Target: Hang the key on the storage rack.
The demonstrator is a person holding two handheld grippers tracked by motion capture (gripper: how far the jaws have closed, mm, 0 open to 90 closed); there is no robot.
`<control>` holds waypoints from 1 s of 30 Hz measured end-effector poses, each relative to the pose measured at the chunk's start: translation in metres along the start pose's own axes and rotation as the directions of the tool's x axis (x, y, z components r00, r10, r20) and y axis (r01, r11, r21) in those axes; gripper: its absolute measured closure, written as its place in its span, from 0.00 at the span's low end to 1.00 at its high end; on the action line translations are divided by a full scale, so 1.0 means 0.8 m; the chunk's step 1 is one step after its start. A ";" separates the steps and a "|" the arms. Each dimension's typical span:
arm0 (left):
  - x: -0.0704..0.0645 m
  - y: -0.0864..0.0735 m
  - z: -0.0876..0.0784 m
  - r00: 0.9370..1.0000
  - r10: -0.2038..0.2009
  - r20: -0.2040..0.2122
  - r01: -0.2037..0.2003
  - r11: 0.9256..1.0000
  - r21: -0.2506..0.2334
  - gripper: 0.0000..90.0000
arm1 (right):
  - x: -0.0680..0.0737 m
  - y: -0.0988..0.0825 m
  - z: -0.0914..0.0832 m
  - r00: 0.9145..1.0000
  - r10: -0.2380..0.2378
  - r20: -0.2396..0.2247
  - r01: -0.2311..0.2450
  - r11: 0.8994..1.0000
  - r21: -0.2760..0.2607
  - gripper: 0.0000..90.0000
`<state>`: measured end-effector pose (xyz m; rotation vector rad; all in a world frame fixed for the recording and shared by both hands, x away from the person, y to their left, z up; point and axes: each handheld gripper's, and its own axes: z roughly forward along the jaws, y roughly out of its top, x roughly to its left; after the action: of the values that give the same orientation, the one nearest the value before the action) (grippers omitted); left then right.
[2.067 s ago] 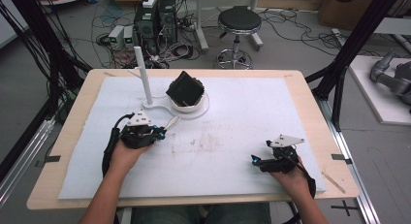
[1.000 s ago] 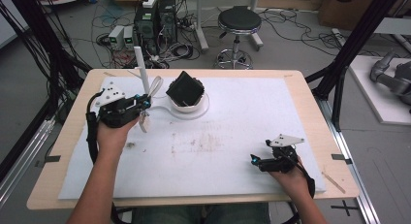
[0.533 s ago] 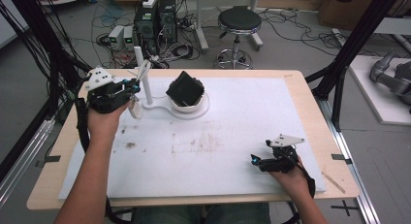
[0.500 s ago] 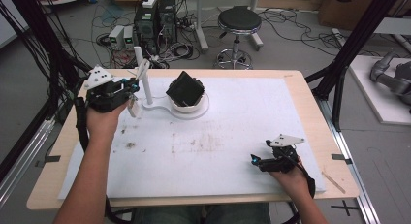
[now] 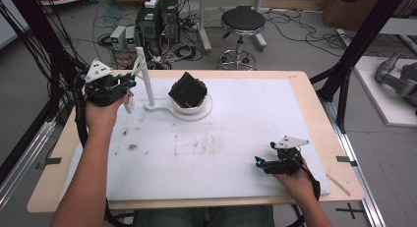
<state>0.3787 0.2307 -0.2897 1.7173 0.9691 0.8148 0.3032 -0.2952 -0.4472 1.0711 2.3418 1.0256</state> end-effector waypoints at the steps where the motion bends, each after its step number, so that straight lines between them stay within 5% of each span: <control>1: 0.000 0.000 0.001 1.000 -0.003 -0.003 0.003 1.000 -0.003 0.90 | 0.000 0.000 0.000 1.000 -0.002 0.001 0.002 1.000 0.000 0.18; 30: 0.008 -0.019 0.030 0.999 0.012 -0.045 -0.007 0.995 0.099 0.90 | -0.002 -0.003 -0.001 1.000 0.003 0.003 -0.003 1.000 0.003 0.18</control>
<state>0.3983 0.2301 -0.3112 1.7960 1.0479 0.8267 0.3024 -0.2978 -0.4481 1.0773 2.3404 1.0216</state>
